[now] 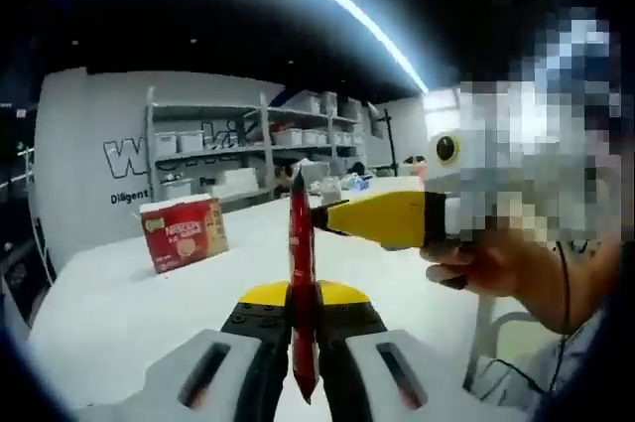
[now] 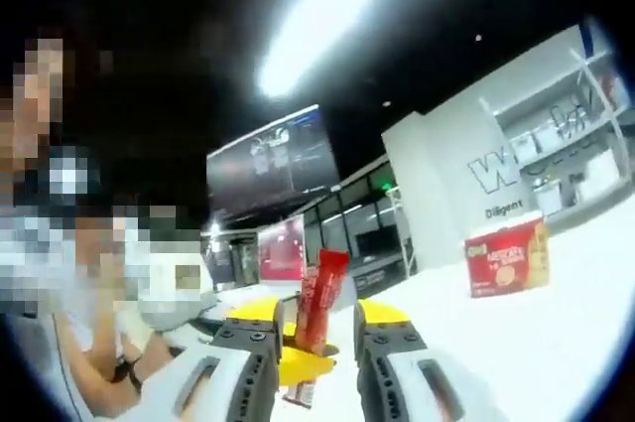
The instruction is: Tear open the coffee pouch, take out the coffee, and pour the coffee from the pouch into the cup
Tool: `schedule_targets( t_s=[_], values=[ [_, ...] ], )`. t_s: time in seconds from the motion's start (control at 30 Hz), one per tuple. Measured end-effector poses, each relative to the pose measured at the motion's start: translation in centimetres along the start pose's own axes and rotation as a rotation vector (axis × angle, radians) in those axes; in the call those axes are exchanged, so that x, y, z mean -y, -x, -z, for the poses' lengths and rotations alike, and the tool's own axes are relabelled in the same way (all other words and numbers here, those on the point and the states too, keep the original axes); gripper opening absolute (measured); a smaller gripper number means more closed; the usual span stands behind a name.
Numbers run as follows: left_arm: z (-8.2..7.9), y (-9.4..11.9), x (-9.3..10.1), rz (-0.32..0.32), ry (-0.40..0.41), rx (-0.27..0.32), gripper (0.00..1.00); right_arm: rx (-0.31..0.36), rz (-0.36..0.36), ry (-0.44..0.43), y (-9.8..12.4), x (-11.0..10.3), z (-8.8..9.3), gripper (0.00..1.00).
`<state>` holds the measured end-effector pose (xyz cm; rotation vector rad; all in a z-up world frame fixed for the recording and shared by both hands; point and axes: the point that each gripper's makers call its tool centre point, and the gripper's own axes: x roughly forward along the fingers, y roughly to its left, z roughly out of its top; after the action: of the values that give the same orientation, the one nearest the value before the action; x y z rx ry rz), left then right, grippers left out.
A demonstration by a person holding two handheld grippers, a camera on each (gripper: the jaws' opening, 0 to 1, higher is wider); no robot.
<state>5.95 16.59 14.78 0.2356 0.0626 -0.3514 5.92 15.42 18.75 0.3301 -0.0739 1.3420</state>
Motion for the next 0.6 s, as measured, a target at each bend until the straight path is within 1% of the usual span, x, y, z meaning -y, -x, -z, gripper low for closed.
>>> schedule_targets(
  t_s=[0.03,0.1,0.13,0.17,0.23,0.27,0.3,0.33,0.37,0.4,0.5,0.53,0.57,0.6],
  values=[
    [-0.1,0.0,-0.1,-0.017,-0.016,0.001,0.11,0.010,0.016,-0.006,-0.1,0.2,0.0,0.25],
    [-0.2,0.1,-0.3,-0.051,-0.049,0.004,0.11,0.030,0.049,-0.019,-0.2,0.6,0.0,0.24],
    [-0.3,0.2,-0.4,-0.059,-0.057,0.006,0.11,0.029,0.048,-0.025,-0.2,0.5,0.0,0.24],
    [-0.4,0.4,-0.4,-0.082,-0.096,0.010,0.11,0.029,0.032,-0.045,-0.4,0.3,0.2,0.24],
    [-0.6,0.5,-0.1,-0.077,-0.100,0.014,0.11,0.022,0.028,-0.047,-0.8,0.1,0.5,0.24],
    [-0.6,0.5,0.0,-0.071,-0.101,0.016,0.11,0.014,0.011,-0.049,-1.0,-0.3,0.7,0.23],
    [-0.7,0.5,0.1,-0.067,-0.101,0.017,0.11,0.005,0.000,-0.055,-1.2,-0.6,0.8,0.22],
    [-0.7,0.5,0.2,-0.067,-0.103,0.015,0.11,0.001,-0.004,-0.053,-1.3,-0.8,0.9,0.17],
    [-0.6,0.5,0.2,-0.067,-0.105,0.014,0.11,-0.001,-0.005,-0.052,-1.3,-0.8,0.9,0.16],
    [-0.6,0.5,0.1,-0.069,-0.109,0.010,0.11,-0.005,0.005,-0.020,-1.3,-0.9,1.0,0.16],
    [-0.4,0.6,0.0,-0.065,-0.103,-0.003,0.11,-0.021,0.004,-0.002,-1.3,-1.0,1.1,0.15],
    [-0.2,0.6,0.0,-0.058,-0.092,-0.008,0.11,-0.029,0.005,0.005,-1.3,-1.0,1.2,0.14],
    [0.0,0.6,0.1,-0.045,-0.065,-0.022,0.11,-0.037,0.008,0.018,-1.2,-1.0,1.3,0.13],
    [0.0,0.6,0.0,-0.043,-0.062,-0.026,0.11,-0.041,0.009,0.030,-1.2,-1.1,1.4,0.12]
  ],
)
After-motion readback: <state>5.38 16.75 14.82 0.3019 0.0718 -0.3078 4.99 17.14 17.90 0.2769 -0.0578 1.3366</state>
